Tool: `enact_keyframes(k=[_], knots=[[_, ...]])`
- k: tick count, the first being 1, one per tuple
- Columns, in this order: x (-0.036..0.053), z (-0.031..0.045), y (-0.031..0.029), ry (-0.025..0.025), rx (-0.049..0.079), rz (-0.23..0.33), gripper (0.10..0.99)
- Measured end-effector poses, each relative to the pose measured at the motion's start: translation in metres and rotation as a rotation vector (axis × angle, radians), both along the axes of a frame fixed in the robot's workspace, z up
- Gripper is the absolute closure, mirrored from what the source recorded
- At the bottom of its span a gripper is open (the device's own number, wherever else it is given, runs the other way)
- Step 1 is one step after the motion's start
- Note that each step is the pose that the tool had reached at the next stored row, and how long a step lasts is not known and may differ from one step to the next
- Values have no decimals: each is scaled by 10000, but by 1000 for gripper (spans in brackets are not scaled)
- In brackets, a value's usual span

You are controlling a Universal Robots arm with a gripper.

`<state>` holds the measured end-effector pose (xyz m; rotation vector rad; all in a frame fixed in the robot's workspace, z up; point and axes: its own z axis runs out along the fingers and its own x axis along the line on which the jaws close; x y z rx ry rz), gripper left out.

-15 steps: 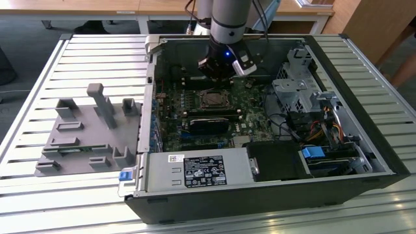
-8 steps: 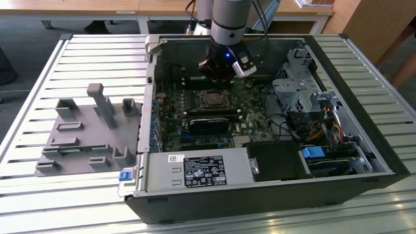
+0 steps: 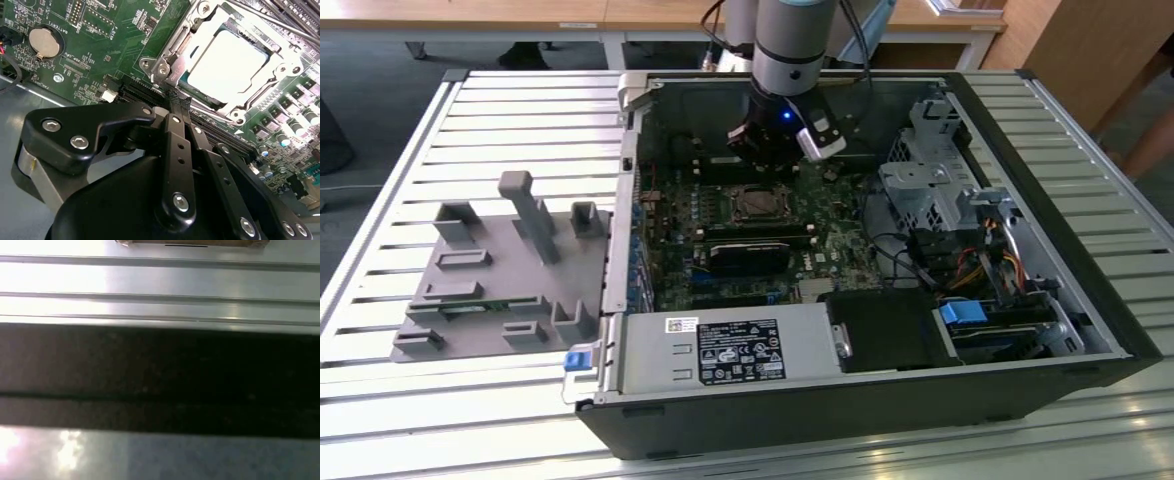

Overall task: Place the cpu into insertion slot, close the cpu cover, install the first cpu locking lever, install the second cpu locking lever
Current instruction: 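Install the first cpu locking lever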

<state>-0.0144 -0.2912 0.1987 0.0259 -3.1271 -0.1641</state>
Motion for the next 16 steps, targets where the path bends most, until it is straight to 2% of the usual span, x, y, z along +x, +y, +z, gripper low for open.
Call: enact_keyframes(k=[5,9,16], knots=[[1,-20,7,-2,-62,2,980],[1,-20,8,-3,-63,0,980],[1,16,8,-3,-62,1,980]])
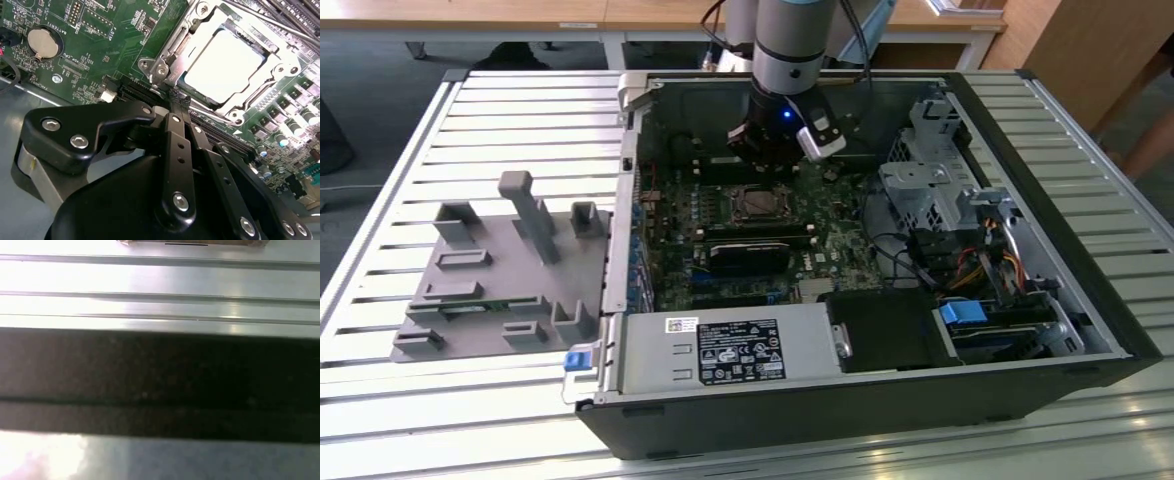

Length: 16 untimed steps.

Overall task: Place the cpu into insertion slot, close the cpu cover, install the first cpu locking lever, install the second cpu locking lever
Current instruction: 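Install the first cpu locking lever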

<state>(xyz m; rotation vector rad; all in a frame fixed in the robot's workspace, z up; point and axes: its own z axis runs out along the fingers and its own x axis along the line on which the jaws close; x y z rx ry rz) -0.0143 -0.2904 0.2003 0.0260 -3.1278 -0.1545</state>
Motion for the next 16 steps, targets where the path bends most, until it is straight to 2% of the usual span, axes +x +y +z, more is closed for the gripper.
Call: enact_keyframes(k=[5,16], knots=[[0,10,0,-2,-4,0,980],[-1,-19,16,5,-284,0,980]])
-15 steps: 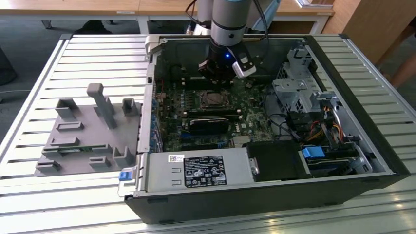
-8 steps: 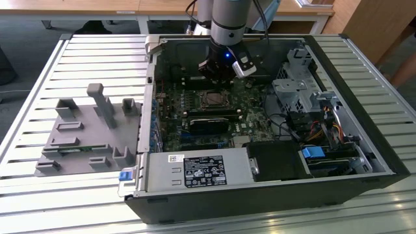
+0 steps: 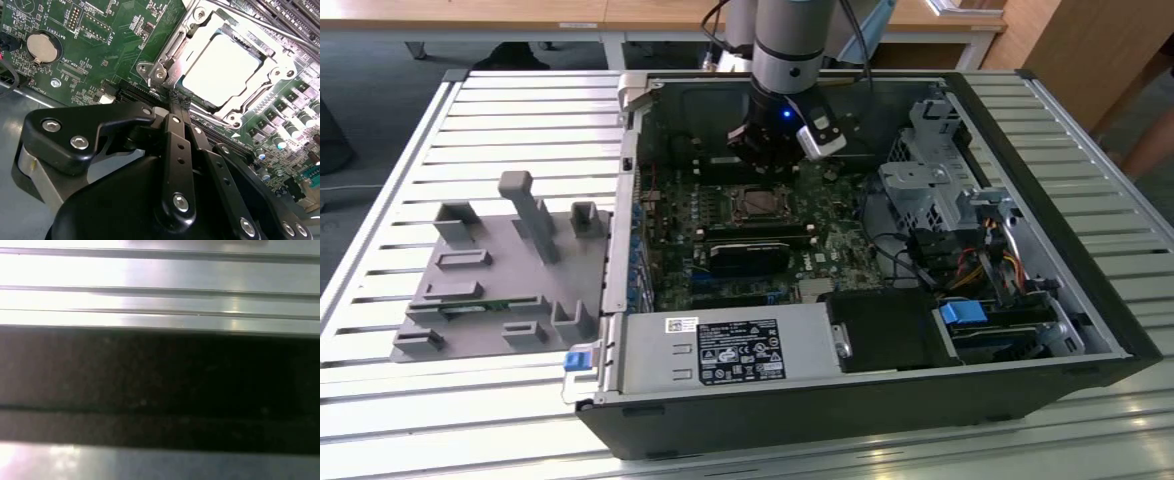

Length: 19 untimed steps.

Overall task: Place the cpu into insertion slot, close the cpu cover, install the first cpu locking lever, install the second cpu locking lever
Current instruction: 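Install the first cpu locking lever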

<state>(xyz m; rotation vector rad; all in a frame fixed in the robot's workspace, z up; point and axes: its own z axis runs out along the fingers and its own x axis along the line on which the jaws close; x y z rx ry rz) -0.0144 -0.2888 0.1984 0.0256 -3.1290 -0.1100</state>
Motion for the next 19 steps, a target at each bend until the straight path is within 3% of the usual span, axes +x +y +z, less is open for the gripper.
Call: enact_keyframes(k=[19], knots=[[1,11,7,-6,-57,0,980]])
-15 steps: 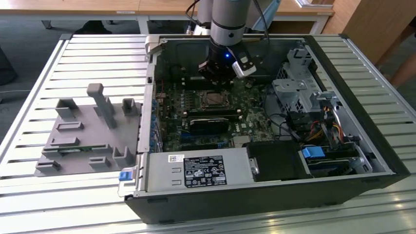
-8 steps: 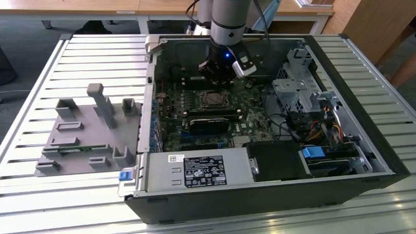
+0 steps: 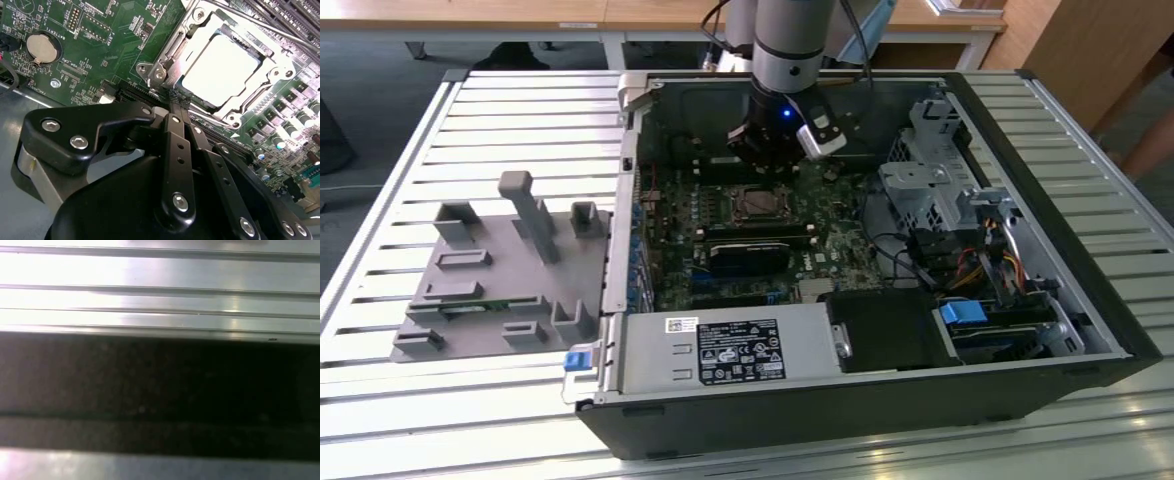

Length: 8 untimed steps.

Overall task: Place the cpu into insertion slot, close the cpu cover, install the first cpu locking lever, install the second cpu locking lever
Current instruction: 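Install the first cpu locking lever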

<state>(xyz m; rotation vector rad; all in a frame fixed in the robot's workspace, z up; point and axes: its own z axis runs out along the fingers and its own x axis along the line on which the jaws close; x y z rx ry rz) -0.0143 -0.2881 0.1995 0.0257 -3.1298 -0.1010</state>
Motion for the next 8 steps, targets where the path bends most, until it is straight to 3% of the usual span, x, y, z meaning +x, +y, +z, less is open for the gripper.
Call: enact_keyframes(k=[8], knots=[[-1,-13,0,6,-258,0,980]])
